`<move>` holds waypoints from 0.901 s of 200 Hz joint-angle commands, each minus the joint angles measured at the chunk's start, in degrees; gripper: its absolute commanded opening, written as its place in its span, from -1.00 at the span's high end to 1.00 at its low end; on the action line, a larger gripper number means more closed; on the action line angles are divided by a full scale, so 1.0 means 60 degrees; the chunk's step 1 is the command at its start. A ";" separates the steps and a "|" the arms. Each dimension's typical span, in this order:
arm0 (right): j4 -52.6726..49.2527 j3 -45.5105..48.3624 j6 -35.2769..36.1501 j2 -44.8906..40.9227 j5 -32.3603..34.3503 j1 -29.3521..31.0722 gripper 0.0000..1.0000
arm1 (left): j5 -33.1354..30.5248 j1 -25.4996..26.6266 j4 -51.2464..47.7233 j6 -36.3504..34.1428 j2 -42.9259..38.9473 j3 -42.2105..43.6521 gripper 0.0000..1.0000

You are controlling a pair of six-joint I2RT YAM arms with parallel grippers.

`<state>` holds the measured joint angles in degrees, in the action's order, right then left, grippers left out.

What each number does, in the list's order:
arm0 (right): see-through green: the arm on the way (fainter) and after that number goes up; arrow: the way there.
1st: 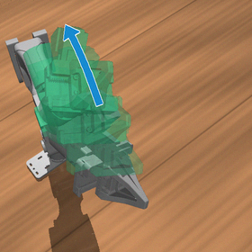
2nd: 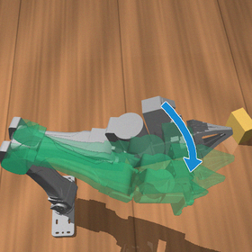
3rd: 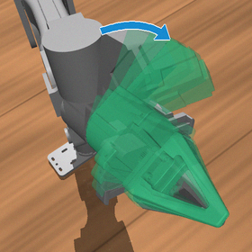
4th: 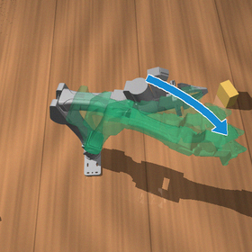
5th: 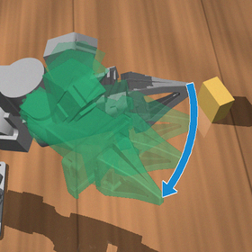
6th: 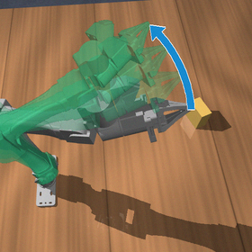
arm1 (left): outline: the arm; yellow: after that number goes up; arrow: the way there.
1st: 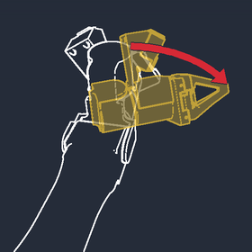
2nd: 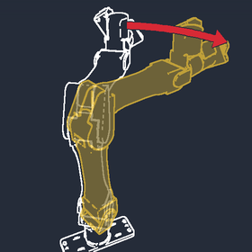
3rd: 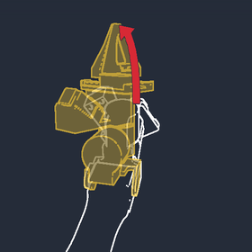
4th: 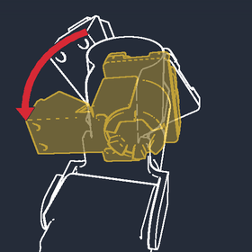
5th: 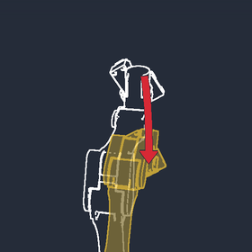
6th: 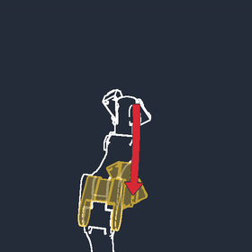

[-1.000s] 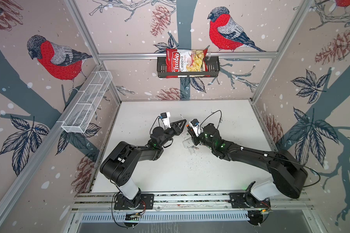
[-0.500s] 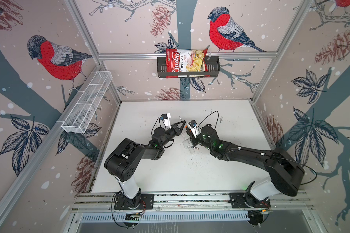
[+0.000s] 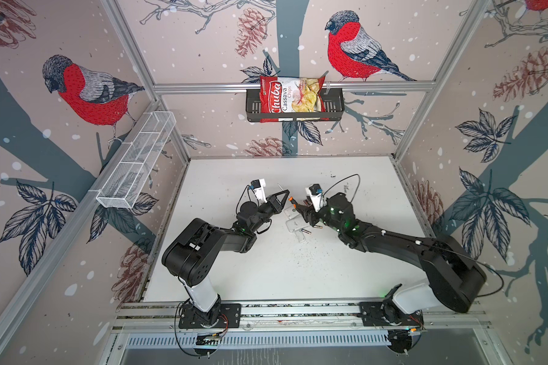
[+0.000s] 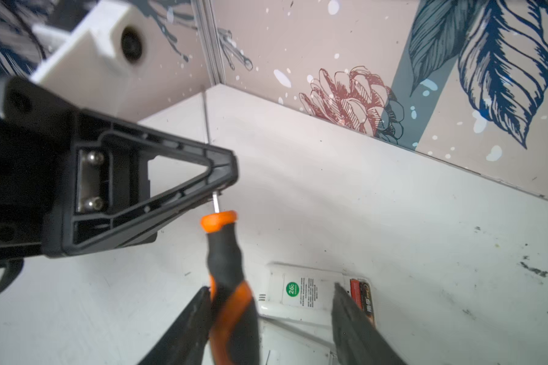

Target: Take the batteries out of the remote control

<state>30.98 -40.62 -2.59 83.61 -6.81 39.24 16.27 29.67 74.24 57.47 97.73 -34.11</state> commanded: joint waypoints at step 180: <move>1.1206 -0.0591 -0.9992 0.5129 -0.5733 -0.0992 -0.43 | -0.1364 0.0035 0.2720 0.2230 0.1148 -0.0170 1.00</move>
<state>91.05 -42.76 -61.58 113.73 -42.09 32.86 8.71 29.76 85.49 70.61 103.96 -35.07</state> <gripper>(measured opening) 0.733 0.057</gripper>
